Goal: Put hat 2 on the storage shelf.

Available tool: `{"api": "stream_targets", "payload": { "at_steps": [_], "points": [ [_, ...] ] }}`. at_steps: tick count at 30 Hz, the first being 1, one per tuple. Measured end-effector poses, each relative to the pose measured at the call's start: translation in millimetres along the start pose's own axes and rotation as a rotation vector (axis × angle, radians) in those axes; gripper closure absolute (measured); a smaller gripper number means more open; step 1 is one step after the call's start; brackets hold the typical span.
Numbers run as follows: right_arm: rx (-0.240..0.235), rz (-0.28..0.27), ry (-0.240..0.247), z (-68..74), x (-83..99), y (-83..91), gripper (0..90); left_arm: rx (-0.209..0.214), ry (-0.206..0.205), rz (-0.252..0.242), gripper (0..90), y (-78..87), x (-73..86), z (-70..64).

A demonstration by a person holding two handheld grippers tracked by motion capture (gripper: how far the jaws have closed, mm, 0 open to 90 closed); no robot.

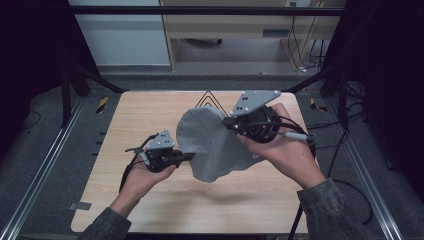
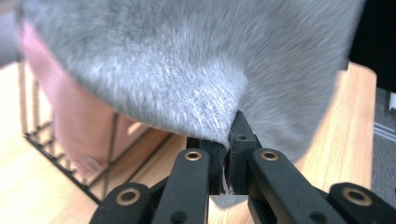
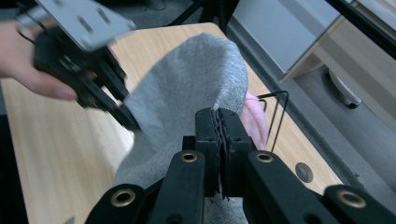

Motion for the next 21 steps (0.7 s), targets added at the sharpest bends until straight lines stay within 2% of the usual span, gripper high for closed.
{"api": "stream_targets", "payload": {
  "at_steps": [3,7,10,12,15,19,21],
  "points": [
    [0.009,-0.017,-0.021,-6.6,0.3,1.2,87.9,-0.032,-0.022,0.008,87.4,16.2,-18.4,3.0],
    [0.054,-0.022,-0.051,-21.9,2.2,1.5,87.9,-0.073,-0.049,0.014,87.6,36.1,-47.9,10.6],
    [0.053,-0.083,-0.123,-34.3,0.6,3.8,88.0,-0.092,-0.049,0.011,87.6,45.4,-68.7,16.5],
    [0.060,-0.102,-0.158,-42.6,1.6,5.0,88.0,-0.111,-0.063,0.028,87.6,48.2,-78.1,20.2],
    [0.089,-0.111,-0.174,-55.5,2.2,6.8,88.0,-0.136,-0.087,0.052,87.6,49.6,-91.9,25.9],
    [0.114,-0.118,-0.183,-68.3,0.4,8.6,88.1,-0.155,-0.117,0.054,87.5,49.6,-111.4,29.7],
    [0.127,-0.129,-0.201,-76.6,-0.1,8.5,88.0,-0.162,-0.114,0.056,87.5,47.4,-119.0,34.9]
  ]
}}
Point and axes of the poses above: each handheld gripper's, and its own axes: y roughly backward along the jaws, x roughly out of its underside, z roughly to its left, the point moved 9 cm from there along -y, roughly forward along the jaws, and after that the axes turned 8 degrees about y, right-handed, at the moved point
